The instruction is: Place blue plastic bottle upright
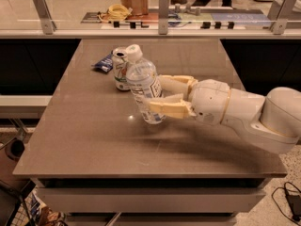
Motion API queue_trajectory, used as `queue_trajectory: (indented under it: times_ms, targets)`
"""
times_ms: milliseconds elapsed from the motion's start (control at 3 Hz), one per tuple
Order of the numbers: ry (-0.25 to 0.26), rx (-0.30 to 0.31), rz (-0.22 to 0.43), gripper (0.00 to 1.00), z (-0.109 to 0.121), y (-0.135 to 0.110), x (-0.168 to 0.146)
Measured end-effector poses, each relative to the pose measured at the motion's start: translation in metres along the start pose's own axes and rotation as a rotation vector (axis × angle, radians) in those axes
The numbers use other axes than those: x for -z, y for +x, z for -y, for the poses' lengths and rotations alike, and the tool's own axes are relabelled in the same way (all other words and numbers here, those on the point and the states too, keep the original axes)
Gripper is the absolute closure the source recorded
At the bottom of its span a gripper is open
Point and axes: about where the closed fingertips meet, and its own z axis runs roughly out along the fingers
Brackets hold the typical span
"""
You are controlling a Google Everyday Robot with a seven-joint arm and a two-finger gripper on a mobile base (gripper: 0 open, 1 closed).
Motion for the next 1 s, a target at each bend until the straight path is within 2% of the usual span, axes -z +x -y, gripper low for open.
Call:
queue_trajectory:
  times_ms: [667,1000]
  targets:
    - [0.026,-0.064,0.000,1.00,-0.007,0.021,-0.005]
    - [0.064,-0.111,-0.037,1.00,-0.013,0.031,-0.007]
